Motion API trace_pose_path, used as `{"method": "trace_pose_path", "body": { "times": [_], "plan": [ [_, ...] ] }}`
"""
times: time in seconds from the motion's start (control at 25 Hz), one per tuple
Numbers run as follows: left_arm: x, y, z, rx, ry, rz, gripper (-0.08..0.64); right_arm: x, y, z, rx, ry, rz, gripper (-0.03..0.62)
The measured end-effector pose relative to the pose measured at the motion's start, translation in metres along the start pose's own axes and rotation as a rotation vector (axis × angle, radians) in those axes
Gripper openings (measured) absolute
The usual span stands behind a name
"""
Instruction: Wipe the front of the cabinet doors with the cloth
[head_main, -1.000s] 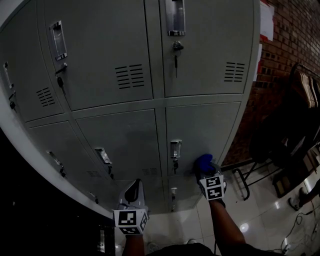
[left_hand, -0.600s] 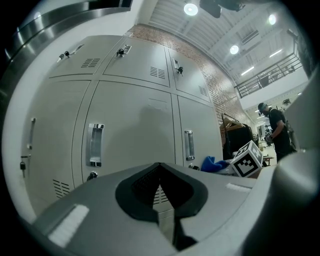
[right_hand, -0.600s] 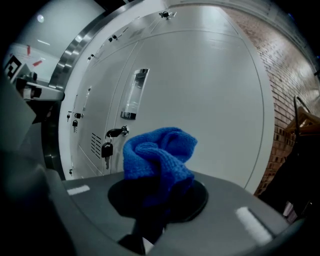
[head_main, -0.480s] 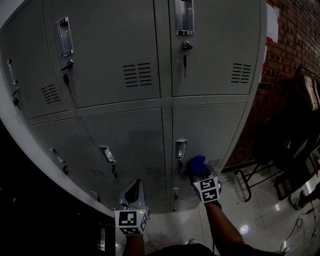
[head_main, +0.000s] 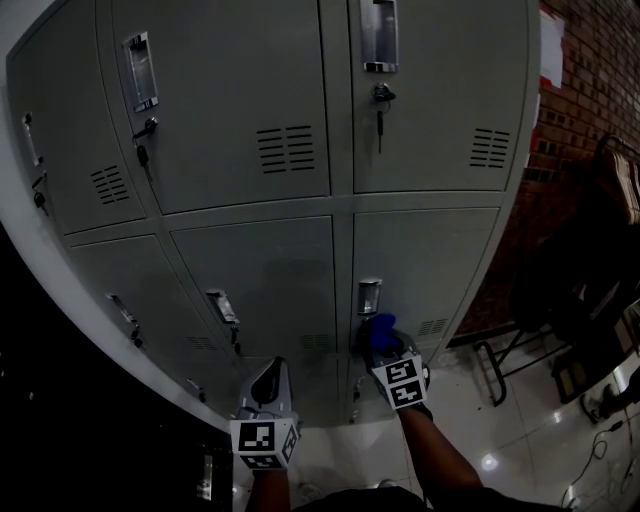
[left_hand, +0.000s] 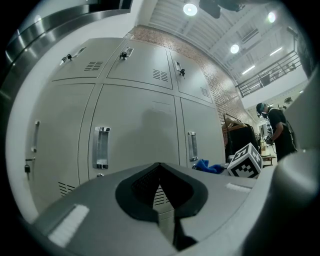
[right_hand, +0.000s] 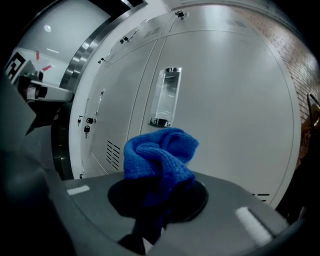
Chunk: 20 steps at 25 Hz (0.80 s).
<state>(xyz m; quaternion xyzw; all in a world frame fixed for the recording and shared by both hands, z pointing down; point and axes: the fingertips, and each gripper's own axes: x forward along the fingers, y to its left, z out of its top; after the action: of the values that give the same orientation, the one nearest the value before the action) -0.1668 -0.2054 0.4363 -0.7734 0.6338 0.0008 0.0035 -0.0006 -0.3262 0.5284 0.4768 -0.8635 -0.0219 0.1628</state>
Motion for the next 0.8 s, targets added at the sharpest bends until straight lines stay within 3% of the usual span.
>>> {"method": "trace_pose_path", "body": {
  "times": [0.56, 0.8],
  "plan": [
    [-0.001, 0.003, 0.003, 0.002, -0.003, -0.009, 0.014, 0.004, 0.013, 0.003, 0.081, -0.023, 0.024, 0.059],
    [0.005, -0.008, 0.003, 0.004, -0.002, -0.039, 0.014, -0.014, 0.004, 0.007, 0.022, -0.022, -0.016, 0.060]
  ]
}}
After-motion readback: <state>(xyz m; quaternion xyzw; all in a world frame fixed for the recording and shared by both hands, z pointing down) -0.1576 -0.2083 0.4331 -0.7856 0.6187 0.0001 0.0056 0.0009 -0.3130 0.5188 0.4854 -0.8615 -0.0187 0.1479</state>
